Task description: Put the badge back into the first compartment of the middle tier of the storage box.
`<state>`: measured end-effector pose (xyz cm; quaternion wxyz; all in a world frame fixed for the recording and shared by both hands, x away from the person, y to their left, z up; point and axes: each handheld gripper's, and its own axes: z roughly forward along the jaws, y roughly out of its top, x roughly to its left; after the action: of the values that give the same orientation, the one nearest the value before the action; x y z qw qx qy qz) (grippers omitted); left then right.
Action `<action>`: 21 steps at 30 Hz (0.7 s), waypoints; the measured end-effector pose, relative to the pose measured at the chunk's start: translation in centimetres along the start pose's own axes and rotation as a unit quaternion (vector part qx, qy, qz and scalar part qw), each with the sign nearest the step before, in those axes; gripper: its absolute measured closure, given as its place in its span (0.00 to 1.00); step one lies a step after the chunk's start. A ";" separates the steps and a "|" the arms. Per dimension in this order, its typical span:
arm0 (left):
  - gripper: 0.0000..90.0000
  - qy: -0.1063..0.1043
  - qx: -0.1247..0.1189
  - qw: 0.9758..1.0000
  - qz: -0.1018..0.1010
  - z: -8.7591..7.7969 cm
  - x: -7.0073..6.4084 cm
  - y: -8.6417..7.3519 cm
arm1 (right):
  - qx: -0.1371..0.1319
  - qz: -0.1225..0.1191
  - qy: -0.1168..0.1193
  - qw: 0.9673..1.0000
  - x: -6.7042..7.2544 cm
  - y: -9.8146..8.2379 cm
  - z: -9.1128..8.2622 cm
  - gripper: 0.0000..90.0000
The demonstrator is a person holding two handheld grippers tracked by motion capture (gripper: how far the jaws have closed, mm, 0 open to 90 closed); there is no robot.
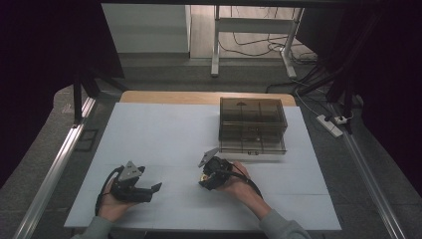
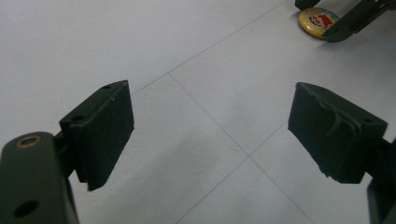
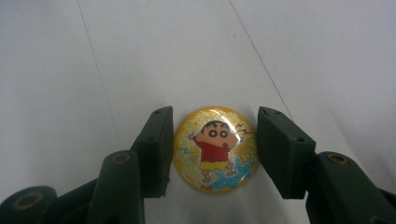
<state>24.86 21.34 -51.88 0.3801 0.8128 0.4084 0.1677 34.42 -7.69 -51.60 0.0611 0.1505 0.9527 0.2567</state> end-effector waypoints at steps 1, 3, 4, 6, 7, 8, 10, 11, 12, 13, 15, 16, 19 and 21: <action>0.16 0.000 0.000 1.000 0.000 0.0 0.0 0.0 | 0.000 0.000 0.000 1.000 0.0 0.0 0.0 0.52; 0.16 0.001 0.001 1.000 0.000 0.0 0.1 0.0 | -0.002 0.002 0.001 1.000 0.0 0.0 0.0 0.53; 0.16 0.000 0.000 1.000 0.000 0.0 0.1 0.0 | -0.003 0.001 0.000 1.000 -0.1 0.0 0.0 0.52; 0.16 0.000 -0.001 1.000 0.000 0.0 0.1 0.0 | -0.003 0.004 0.001 1.000 -0.1 -0.1 -0.1 0.53; 0.16 0.000 -0.001 1.000 -0.001 -0.1 0.1 0.0 | -0.005 0.005 0.001 1.000 -0.1 -0.1 -0.1 0.53; 0.16 0.001 -0.001 1.000 -0.001 -0.1 0.1 -0.1 | -0.008 0.004 -0.003 1.000 -0.1 -0.1 -0.1 0.53; 0.16 0.001 -0.002 1.000 -0.001 -0.1 0.2 -0.1 | -0.018 0.000 -0.002 1.000 -0.2 -0.1 -0.3 0.53; 0.16 0.000 -0.003 1.000 -0.002 -0.1 0.2 -0.1 | -0.024 0.008 -0.001 1.000 -0.2 0.0 -0.5 0.53; 0.17 0.000 -0.003 1.000 -0.003 -0.1 0.3 -0.1 | -0.033 0.006 0.000 0.999 -0.3 0.0 -0.7 0.53; 0.17 0.000 -0.004 1.000 -0.004 -0.1 0.3 -0.1 | -0.037 0.010 -0.002 0.999 -0.2 0.0 -1.0 0.52; 0.17 0.000 -0.004 1.000 -0.004 -0.2 0.3 -0.1 | -0.050 0.013 -0.006 0.999 -0.3 0.0 -1.4 0.52; 0.17 0.000 -0.005 1.000 -0.004 -0.2 0.2 -0.1 | -0.059 0.016 -0.004 0.998 -0.3 0.0 -1.7 0.53; 0.17 -0.001 -0.005 1.000 -0.004 -0.2 0.2 0.0 | -0.088 0.019 -0.003 0.996 -0.4 0.0 -2.5 0.53; 0.17 -0.001 -0.005 1.000 -0.004 -0.2 0.2 0.0 | -0.101 0.026 0.000 0.995 -0.4 0.0 -3.0 0.53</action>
<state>24.86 21.60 -51.79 0.3851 0.8093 0.4106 0.1676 34.24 -9.23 -48.96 0.0694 0.1683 0.9176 0.3534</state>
